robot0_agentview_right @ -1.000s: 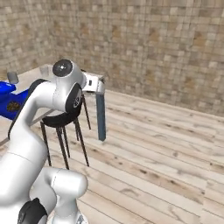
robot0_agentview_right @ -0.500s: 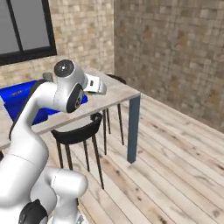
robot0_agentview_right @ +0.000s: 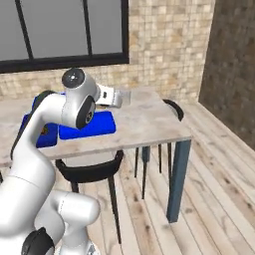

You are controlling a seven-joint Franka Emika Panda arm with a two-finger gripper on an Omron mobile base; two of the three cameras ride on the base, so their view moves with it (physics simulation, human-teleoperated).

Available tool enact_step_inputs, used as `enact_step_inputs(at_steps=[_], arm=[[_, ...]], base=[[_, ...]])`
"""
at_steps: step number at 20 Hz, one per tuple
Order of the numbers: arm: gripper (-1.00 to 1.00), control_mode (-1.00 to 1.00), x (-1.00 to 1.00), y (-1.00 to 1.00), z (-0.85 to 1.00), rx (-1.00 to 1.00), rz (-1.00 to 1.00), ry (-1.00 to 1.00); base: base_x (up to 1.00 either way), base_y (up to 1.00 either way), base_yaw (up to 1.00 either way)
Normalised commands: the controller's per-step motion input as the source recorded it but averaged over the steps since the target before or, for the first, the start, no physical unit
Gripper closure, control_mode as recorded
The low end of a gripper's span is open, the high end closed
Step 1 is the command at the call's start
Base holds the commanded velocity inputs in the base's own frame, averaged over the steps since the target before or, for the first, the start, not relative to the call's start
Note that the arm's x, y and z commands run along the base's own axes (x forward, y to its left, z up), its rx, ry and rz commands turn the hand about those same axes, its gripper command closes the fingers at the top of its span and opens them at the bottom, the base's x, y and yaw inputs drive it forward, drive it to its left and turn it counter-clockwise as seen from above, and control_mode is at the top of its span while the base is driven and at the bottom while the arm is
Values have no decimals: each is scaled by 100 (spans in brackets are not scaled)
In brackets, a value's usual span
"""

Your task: Take the cake and donut from the fridge and place them on the empty tray on the dining counter.

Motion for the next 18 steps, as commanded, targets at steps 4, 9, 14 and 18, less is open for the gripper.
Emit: enact_step_inputs(at_steps=[4, 9, 14, 18], arm=[[100, 100, 0, 0, 0, 0, 0, 0], [100, 100, 0, 0, 0, 0, 0, 0], [100, 100, 0, 0, 0, 0, 0, 0], [100, 100, 0, 0, 0, 0, 0, 0]], base=[[93, -41, 71], [96, -33, 70], [90, -22, 63], [50, -5, 23]])
